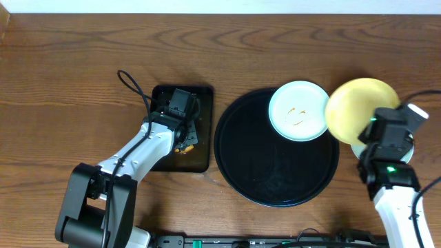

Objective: Clean dirty plates on tray and stack at the side
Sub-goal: 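Carry the yellow plate right and stack it on the pale green plate, then release the yellow plate and move right gripper to the white plate rim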

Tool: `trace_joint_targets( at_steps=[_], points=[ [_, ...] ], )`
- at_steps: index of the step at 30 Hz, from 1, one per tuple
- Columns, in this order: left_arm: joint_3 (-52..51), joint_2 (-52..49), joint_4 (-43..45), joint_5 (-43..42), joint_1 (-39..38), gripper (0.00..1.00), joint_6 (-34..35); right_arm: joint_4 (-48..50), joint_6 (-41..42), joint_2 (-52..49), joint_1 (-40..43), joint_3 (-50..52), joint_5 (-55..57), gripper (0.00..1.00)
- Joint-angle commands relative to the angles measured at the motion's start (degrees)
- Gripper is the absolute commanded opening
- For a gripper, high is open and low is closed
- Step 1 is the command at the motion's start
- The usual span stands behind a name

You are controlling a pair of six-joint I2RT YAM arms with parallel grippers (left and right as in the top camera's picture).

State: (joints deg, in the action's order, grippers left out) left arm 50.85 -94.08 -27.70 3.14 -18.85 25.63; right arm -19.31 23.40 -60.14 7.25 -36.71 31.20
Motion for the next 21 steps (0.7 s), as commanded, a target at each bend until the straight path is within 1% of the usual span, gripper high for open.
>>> trace_joint_targets(
  at_steps=[1, 5, 8, 10, 12, 13, 15, 18, 21],
  points=[
    [-0.1, -0.4, -0.3, 0.5, 0.3, 0.07, -0.3, -0.5, 5.0, -1.9, 6.9, -1.0, -4.0, 0.01],
    [-0.1, -0.4, -0.3, 0.5, 0.3, 0.08, -0.3, -0.7, 6.6, -5.0, 13.9, -1.0, -7.0, 0.01],
    [-0.1, -0.4, -0.3, 0.5, 0.3, 0.08, -0.3, -0.7, 6.8, -7.1, 17.5, -1.0, -9.1, 0.02],
    [-0.1, -0.4, -0.3, 0.5, 0.3, 0.07, -0.3, -0.6, 7.0, -8.2, 19.0, -1.0, -10.0, 0.14],
    [-0.1, -0.4, -0.3, 0.5, 0.3, 0.07, -0.3, 0.2, 7.3, -8.5, 19.6, -1.0, -12.8, 0.39],
    [-0.1, -0.4, -0.3, 0.5, 0.3, 0.07, -0.3, 0.8, 7.2, -8.4, 19.6, -1.0, -14.7, 0.43],
    [-0.1, -0.4, -0.3, 0.5, 0.3, 0.07, -0.3, 3.5, 5.2, -8.4, 19.2, -1.0, -23.2, 0.47],
    [-0.1, -0.4, -0.3, 0.5, 0.3, 0.08, -0.3, 7.5, 0.0, -8.4, 17.9, -1.0, -37.5, 0.47],
    [-0.1, -0.4, -0.3, 0.5, 0.3, 0.07, -0.3, 7.6, -1.6, -8.5, 15.1, -1.0, -46.8, 0.48]
  ],
)
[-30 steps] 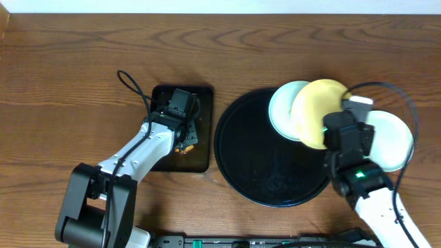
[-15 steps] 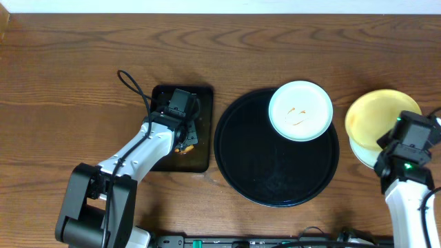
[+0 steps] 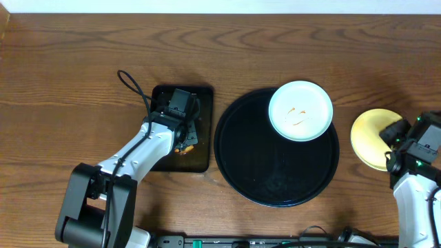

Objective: Clean dirty plates on tray and stack at the side
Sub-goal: 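Release the yellow plate and move right gripper to the white plate rim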

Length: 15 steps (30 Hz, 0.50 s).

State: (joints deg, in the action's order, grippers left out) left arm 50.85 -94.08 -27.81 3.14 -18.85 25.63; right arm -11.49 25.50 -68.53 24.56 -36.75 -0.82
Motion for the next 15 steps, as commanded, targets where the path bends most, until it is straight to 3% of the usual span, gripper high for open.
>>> trace_joint_targets(
  at_steps=[1, 8, 15],
  points=[
    [-0.1, -0.4, -0.2, 0.5, 0.3, 0.08, -0.3, -0.8, -4.6, -0.2, -3.5, -1.0, -16.3, 0.49],
    [-0.1, -0.4, -0.2, 0.5, 0.3, 0.07, -0.3, -5.6, -7.8, -5.5, -13.4, -1.0, -17.5, 0.53],
    [-0.1, -0.4, -0.2, 0.5, 0.3, 0.08, -0.3, -2.7, -7.3, -16.4, -22.0, -1.0, -17.5, 0.47]
  ],
)
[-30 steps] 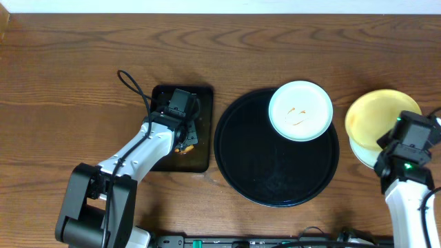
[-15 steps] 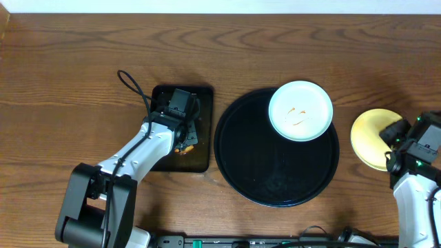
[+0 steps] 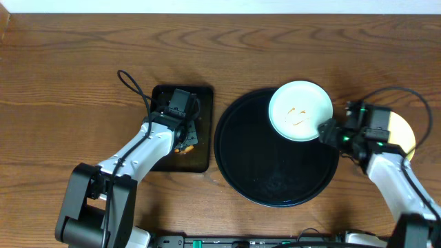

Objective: Clean dirty plates on tray and stack at the side

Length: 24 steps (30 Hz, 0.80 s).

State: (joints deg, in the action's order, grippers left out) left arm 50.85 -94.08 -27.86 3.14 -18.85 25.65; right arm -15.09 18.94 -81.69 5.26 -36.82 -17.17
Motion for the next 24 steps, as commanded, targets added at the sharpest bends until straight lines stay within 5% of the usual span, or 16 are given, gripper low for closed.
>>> trace_joint_targets(
  at_steps=[1, 6, 9, 13, 24],
  points=[
    [-0.1, -0.4, -0.2, 0.5, 0.3, 0.07, -0.3, 1.7, -0.5, -4.8, -3.6, -0.9, -1.1, 0.45],
    [-0.1, -0.4, -0.2, 0.5, 0.3, 0.07, -0.3, 4.6, 1.9, -10.2, -6.0, -0.9, -0.2, 0.36],
    [-0.1, -0.4, -0.3, 0.5, 0.3, 0.07, -0.3, 4.5, 2.5, -10.8, -6.3, -0.9, -0.2, 0.15],
    [-0.1, -0.4, -0.3, 0.5, 0.3, 0.08, -0.3, 3.6, 2.4, -10.8, -7.0, -0.9, -0.3, 0.06],
    [0.0, 6.3, -0.4, -2.6, -0.9, 0.07, -1.9, 0.3, -0.4, -10.8, -14.7, -0.9, -1.0, 0.01]
  ],
)
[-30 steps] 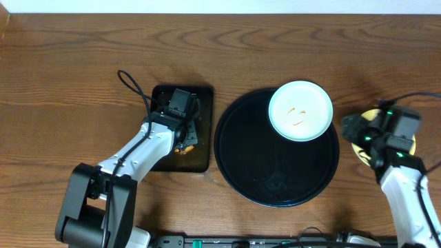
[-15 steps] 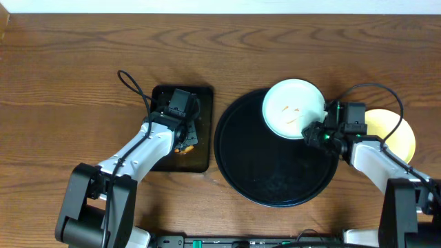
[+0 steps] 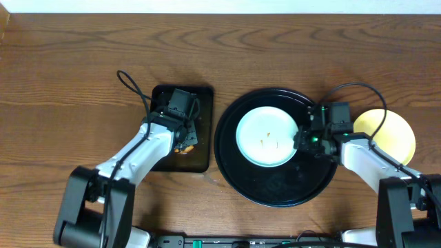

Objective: Clean dirty plates on tray and stack at the side

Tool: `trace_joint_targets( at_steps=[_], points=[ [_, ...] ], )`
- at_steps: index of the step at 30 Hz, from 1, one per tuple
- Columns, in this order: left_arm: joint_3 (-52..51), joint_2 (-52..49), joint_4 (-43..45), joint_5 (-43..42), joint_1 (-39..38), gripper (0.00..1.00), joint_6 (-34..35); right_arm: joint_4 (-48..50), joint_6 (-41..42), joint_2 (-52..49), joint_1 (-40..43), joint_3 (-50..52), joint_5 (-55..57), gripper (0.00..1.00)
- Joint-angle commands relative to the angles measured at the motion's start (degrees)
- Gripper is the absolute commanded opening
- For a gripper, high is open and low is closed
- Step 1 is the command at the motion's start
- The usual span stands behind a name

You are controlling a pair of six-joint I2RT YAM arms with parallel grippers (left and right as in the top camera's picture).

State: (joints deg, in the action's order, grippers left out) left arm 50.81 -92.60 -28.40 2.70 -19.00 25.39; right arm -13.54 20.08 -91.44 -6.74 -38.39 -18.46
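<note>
A pale white plate [image 3: 265, 136] with a few orange smears lies in the left-middle of the round black tray [image 3: 275, 189]. My right gripper [image 3: 302, 140] sits at the plate's right rim and appears shut on it. A clean yellow plate [image 3: 393, 134] lies on the table to the right of the tray, partly behind the right arm. My left gripper [image 3: 186, 134] hangs over a small square black tray [image 3: 165, 160] holding orange scraps. Its fingers are hidden under the wrist.
The left arm's cable loops over the table at the upper left of the square tray. The right arm's cable arcs above the yellow plate. The two trays lie close together, with the table's front edge just below them.
The white plate has moved from the back right of the round tray to its left-middle, with my right gripper at its right rim. The left arm has not moved.
My right gripper first held the yellow plate tilted over the tray's right edge. Then the yellow plate lay flat on the table at the right, the gripper beside it. Then the gripper was at the white plate's rim, and now that plate lies mid-tray.
</note>
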Motion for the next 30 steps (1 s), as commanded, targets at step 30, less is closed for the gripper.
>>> trace_joint_targets(
  at_steps=[30],
  points=[
    [0.0, -10.2, 31.7, -7.6, -31.4, 0.07, 19.7, -3.3, -1.5, -1.0, -9.1, 0.7, 0.2, 0.01]
  ],
)
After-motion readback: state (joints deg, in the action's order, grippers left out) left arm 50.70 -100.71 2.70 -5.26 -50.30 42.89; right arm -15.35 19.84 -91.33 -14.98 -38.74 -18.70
